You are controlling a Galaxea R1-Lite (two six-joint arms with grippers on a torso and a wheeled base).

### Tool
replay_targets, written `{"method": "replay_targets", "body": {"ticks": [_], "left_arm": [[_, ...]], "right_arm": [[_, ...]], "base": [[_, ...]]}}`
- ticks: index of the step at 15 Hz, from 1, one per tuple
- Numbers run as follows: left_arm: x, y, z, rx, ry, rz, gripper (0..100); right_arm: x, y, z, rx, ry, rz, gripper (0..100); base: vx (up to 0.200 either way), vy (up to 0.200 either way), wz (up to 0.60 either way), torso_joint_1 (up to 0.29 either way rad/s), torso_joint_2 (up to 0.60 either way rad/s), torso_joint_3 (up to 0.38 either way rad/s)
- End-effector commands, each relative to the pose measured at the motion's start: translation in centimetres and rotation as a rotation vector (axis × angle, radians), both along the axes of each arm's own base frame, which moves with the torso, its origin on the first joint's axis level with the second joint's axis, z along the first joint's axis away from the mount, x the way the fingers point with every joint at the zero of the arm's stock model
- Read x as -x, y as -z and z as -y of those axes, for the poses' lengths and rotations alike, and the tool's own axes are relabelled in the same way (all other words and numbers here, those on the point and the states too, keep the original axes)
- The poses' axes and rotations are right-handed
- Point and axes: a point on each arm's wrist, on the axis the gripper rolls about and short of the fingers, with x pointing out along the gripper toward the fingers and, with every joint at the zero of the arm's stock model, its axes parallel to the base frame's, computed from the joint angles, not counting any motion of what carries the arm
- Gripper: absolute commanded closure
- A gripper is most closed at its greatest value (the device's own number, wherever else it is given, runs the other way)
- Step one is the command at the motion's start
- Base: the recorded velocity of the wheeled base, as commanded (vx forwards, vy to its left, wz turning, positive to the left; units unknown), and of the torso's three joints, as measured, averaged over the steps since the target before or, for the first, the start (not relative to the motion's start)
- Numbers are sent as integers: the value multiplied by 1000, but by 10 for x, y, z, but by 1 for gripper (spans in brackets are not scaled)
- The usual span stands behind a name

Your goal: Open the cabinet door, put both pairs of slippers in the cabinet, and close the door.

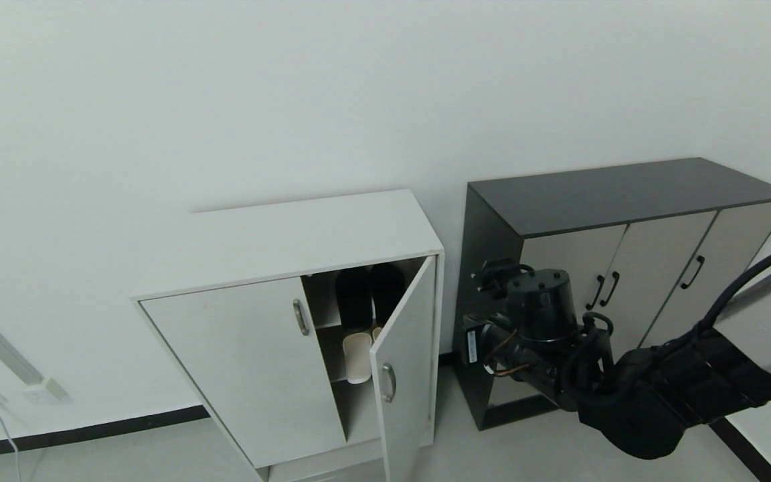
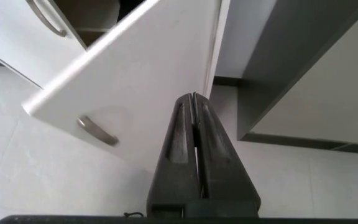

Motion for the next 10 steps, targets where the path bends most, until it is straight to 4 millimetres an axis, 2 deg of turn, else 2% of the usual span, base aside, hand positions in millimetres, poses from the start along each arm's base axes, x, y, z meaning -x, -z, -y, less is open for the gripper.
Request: {"method": "replay_targets", "body": {"ticks": [1, 3, 9, 10], "left_arm": [[0, 0, 0, 0, 0, -1, 100], [0, 0, 0, 0, 0, -1, 100], [0, 0, 0, 0, 0, -1, 100], [0, 0, 0, -2, 0, -1, 100]], "right_arm": [[2, 0, -2, 1, -8, 3, 100], [5, 0, -5, 0, -21, 9, 100], [9, 6, -5, 19, -46, 19, 100], [10, 8, -5, 9, -63, 36, 100]], "base": [[0, 0, 0, 0, 0, 0], [0, 0, 0, 0, 0, 0], [0, 0, 600, 5, 3, 1], [0, 0, 0, 0, 0, 0]]}}
